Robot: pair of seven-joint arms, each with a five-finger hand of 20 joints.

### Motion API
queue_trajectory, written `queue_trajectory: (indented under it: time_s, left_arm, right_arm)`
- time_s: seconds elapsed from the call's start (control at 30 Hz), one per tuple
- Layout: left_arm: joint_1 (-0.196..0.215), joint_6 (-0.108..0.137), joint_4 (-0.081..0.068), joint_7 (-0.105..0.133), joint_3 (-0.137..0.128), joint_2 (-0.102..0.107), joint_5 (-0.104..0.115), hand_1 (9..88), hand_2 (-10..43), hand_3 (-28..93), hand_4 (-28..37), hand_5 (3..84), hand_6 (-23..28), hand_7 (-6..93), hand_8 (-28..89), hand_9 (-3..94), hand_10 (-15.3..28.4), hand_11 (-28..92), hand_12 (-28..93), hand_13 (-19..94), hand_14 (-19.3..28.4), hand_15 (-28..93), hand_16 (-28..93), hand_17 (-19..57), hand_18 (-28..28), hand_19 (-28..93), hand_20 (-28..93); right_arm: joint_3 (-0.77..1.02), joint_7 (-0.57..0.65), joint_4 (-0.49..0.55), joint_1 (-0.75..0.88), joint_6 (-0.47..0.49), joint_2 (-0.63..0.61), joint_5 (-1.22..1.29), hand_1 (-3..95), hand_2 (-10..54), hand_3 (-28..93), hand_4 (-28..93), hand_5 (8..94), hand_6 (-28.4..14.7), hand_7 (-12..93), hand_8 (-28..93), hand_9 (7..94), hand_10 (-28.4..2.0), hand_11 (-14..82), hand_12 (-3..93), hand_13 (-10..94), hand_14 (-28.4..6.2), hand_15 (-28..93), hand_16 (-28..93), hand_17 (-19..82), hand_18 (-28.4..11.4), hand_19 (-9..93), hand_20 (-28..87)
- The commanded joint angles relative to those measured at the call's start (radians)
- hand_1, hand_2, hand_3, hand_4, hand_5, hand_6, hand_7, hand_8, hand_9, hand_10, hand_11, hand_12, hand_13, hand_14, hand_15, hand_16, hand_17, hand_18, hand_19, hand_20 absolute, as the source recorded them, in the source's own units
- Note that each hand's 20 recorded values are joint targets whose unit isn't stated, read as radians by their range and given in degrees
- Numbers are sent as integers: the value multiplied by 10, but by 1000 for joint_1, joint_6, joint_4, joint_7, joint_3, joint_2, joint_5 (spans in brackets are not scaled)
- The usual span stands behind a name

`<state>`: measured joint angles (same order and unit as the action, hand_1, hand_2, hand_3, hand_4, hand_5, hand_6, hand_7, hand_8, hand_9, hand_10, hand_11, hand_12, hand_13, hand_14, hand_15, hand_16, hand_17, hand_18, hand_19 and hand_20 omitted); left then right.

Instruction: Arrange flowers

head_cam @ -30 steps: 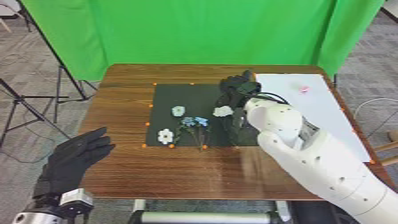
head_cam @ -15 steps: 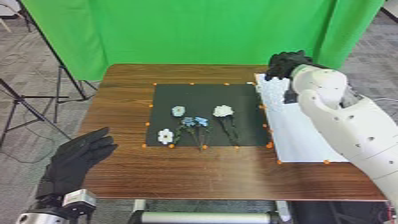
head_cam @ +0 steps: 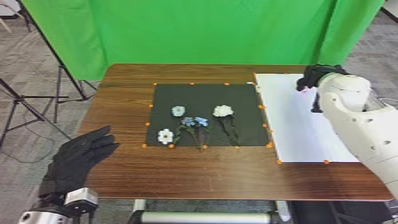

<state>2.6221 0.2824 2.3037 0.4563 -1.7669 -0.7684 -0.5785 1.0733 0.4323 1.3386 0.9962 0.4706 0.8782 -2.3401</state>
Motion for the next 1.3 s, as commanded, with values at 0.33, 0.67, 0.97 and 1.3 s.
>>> queue_trajectory:
  time_s: [0.33, 0.67, 0.97, 1.3]
  left_arm:
    - [8, -3, -4, 12, 10, 0, 9, 265, 55, 823, -143, 449, 137, 132, -82, 389, 219, 346, 93, 289, 284, 569, -118, -93, 219, 571, 159]
    - [4, -8, -5, 2, 11, -11, 3, 264, 55, 823, -142, 449, 137, 132, -82, 388, 220, 349, 92, 289, 284, 569, -118, -93, 218, 571, 158]
    - [-2, -11, -4, -7, 10, -16, -4, 264, 56, 823, -144, 449, 137, 133, -82, 388, 219, 348, 92, 289, 284, 569, -118, -93, 218, 571, 158]
    - [5, -3, -6, 14, 13, 18, 14, 265, 57, 821, -144, 449, 138, 132, -82, 388, 220, 349, 92, 289, 284, 570, -118, -93, 219, 571, 158]
  right_arm:
    - [0, 23, -38, 19, 6, 43, -42, 176, 18, 908, -259, 399, -69, 133, -102, 394, -127, 127, 172, 256, -232, 748, 162, -17, -265, 619, 381]
    - [0, 66, -40, 63, -54, 31, -57, 249, -25, 905, -279, 469, -47, 186, -125, 505, -115, 214, 163, 353, -196, 762, 155, 18, -253, 640, 380]
    - [-12, 96, -49, 85, -109, 29, -98, 334, -63, 879, -282, 547, -18, 262, -154, 598, -98, 301, 169, 452, -140, 767, 166, 68, -236, 672, 376]
    - [-8, 145, -57, 127, -159, 23, -137, 507, -95, 758, -283, 633, 19, 483, -15, 780, -49, 273, 402, 584, -31, 689, 349, 157, -217, 726, 356]
